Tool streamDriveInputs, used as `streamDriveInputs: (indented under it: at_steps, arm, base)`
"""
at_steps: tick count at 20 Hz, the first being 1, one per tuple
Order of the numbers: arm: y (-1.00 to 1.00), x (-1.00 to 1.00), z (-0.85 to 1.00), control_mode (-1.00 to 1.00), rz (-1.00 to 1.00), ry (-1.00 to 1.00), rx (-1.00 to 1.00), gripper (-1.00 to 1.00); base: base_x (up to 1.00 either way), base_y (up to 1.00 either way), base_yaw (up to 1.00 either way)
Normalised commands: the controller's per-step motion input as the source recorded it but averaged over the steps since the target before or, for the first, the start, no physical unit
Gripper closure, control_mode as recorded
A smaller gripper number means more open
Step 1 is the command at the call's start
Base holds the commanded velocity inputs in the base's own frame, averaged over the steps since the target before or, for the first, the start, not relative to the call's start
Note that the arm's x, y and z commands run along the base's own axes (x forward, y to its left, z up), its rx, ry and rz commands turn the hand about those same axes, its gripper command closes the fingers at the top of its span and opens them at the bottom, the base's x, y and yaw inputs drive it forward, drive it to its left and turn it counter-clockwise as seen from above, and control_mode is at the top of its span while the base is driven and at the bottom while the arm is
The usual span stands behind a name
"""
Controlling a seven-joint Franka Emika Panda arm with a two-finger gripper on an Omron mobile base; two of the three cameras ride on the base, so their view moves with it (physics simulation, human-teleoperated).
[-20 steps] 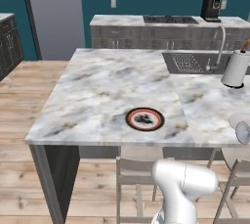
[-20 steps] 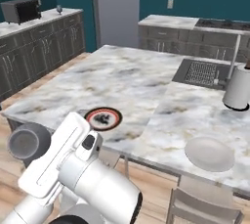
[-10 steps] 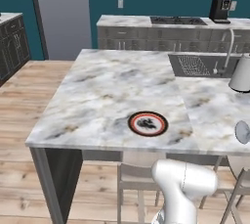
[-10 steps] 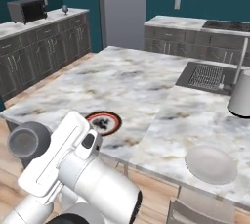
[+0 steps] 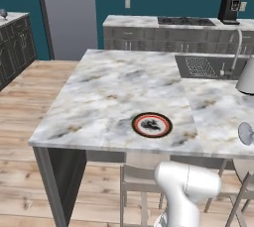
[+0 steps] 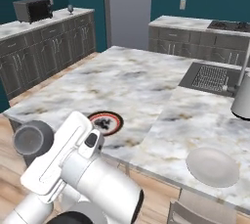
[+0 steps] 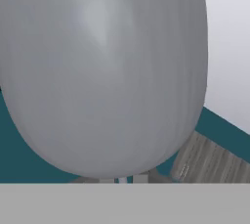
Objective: Retrieve the wine glasses from the counter and place one next to each plate.
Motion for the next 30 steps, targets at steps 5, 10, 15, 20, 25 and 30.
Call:
streamDriveInputs:
  at_steps: [5, 10, 15, 20, 25, 30]
  arm:
    - [-0.25, 0.4, -0.03, -1.0, 0.03, 0.36, 0.0, 1.0]
    - [-0.05, 0.39, -0.15, -1.0, 0.0, 0.42, -0.02, 1.0]
    - [0.0, 0.45, -0.32, -1.0, -0.01, 0.27, -0.14, 1.0]
    - [-0.1, 0.47, -0.31, -1.0, 0.0, 0.21, -0.1, 1.0]
    - [-0.28, 0.33, -0.24, -1.0, 0.0, 0.14, -0.04, 1.0]
    - [-0.09, 0.32, -0.26, -1.0, 0.0, 0.01, -0.08, 1.0]
  base:
    - [0.0, 0.0, 0.0]
    - [0.0, 0.0, 0.0]
    - [0.0, 0.0, 0.0]
    - [0.0, 0.0, 0.0]
    - [0.0, 0.0, 0.0]
    - [0.0, 0.0, 0.0]
